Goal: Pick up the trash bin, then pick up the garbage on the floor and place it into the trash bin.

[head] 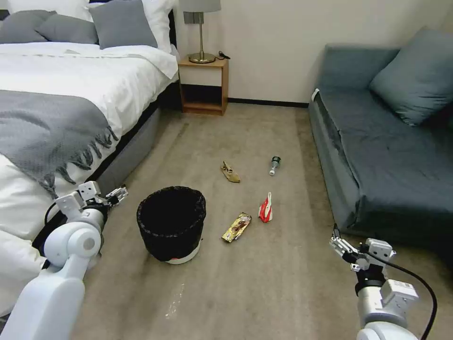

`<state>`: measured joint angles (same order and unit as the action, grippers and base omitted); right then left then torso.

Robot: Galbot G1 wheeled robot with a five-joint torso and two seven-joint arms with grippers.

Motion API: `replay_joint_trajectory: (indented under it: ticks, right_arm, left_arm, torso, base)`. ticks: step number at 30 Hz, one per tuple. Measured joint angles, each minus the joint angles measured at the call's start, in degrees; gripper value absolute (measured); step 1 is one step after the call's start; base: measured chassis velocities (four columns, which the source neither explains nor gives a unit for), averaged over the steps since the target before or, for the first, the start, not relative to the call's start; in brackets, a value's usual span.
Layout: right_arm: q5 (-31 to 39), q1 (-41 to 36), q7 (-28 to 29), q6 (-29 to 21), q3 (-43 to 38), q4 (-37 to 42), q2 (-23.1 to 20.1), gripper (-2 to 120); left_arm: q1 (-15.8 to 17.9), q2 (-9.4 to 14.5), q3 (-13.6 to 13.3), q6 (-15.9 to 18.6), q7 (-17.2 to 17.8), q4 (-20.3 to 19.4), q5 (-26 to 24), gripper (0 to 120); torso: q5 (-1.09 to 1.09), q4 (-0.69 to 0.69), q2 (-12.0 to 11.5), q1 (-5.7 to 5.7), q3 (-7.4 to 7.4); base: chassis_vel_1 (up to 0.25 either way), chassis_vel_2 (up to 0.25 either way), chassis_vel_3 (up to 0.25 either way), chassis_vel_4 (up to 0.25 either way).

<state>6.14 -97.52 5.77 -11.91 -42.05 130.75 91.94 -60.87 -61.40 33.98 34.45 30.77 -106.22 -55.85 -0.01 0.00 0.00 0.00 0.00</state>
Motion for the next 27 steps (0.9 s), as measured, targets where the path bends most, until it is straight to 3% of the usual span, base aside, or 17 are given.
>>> replay_joint_trajectory:
  ticks: [12, 22, 27]
  right_arm:
    - [-0.60, 0.39, 0.04, -0.32, -0.26, 0.07, 0.23, 100]
    - [-1.06, 0.20, 0.06, -0.32, 0.18, -0.18, 0.23, 100]
    - [-1.85, -0.36, 0.08, -0.09, 1.28, -0.18, 0.21, 100]
  left_arm:
    - [5.47, -2.37, -4.71, 3.27, 3.37, 8.85, -2.24, 86]
    - [6.71, -4.40, -6.39, 4.77, 5.99, 10.97, -4.56, 86]
    - [7.72, -5.38, -6.92, 6.75, 9.77, 11.34, -8.77, 86]
  torso:
    - [0.00, 0.00, 0.00, 0.00, 0.00]
    - [0.01, 0.00, 0.00, 0.00, 0.00]
    - [0.01, 0.00, 0.00, 0.00, 0.00]
  base:
    - [0.000, 0.000, 0.000, 0.000]
    - [0.000, 0.000, 0.000, 0.000]
    - [0.000, 0.000, 0.000, 0.000]
